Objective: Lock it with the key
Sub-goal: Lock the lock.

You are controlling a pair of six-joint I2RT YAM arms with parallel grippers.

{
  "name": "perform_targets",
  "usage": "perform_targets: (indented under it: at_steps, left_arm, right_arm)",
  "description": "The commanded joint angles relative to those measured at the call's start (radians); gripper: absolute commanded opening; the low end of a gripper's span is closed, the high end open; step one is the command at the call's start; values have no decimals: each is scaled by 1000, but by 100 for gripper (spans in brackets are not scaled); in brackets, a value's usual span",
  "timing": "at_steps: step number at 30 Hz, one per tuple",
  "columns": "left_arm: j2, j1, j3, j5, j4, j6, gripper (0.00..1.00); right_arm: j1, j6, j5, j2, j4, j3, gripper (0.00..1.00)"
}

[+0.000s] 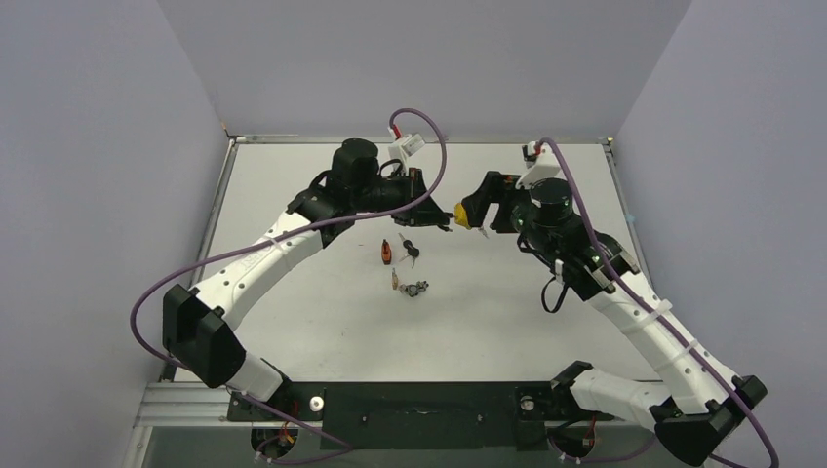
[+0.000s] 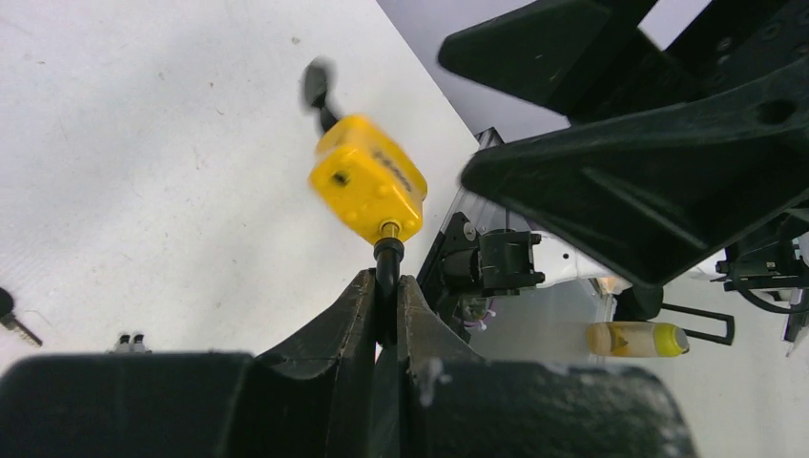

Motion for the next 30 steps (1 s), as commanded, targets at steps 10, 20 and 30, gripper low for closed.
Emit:
perform_targets:
  at_steps: [10,20,30]
  left_arm:
    - [-240,-43,102,28,24,104,0]
    - [-321,-60,170,114,119,18,0]
    - [-358,-59,167,134,177,-34,0]
  right_arm:
    - [6,-190,-254,-248,201,4,78]
    - [8,-181,-743,-209,325,94,77]
    - [28,-110,-868,-181,410,99,64]
